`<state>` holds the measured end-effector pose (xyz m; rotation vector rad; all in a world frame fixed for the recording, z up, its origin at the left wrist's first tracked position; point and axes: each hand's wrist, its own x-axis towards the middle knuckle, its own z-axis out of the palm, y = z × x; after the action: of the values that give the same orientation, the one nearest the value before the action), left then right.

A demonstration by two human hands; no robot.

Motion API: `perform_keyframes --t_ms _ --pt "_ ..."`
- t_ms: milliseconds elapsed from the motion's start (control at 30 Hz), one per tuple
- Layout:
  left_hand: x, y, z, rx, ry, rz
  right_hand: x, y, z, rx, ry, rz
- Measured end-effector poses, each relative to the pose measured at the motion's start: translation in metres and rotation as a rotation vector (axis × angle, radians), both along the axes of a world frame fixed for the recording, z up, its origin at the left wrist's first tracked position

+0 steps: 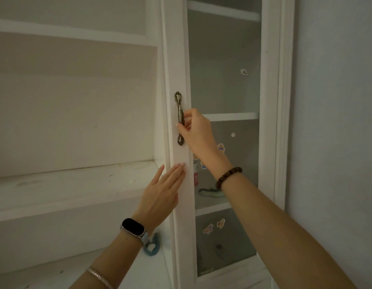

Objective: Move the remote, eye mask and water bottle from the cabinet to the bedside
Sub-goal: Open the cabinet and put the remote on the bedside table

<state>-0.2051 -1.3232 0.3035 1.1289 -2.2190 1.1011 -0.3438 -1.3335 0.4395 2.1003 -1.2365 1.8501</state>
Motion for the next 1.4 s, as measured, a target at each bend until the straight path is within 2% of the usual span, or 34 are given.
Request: perform_keyframes --t_ms 300,567,800,1033,1133,1300,1400 --pt "0.01 0.009 0.004 -0.005 -0.048 -0.024 0.002 0.013 0.004 0.053 0.01 -0.049" --pt "0.008 0.037 -0.007 -0.058 -0.108 -0.183 -0.028 0.071 -0.003 0.028 -0.01 -0.03" --pt "-0.025 0.082 -0.013 -0.001 0.134 -0.394 -0.071 0.127 -0.003 0.057 -0.048 -0.013" --pt "-0.07 0.113 -0.024 0.143 0.248 -0.519 -0.102 0.156 -0.008 0.065 -0.129 0.035" --pt "-0.088 0.123 -0.027 0.183 0.255 -0.606 -0.121 0.172 -0.009 0.065 -0.165 0.039" --pt "-0.126 0.147 -0.024 0.132 0.206 -0.674 -0.159 0.201 -0.01 0.059 -0.247 0.056" --pt "-0.152 0.161 -0.019 0.138 0.205 -0.789 -0.183 0.218 -0.01 0.067 -0.304 0.023"
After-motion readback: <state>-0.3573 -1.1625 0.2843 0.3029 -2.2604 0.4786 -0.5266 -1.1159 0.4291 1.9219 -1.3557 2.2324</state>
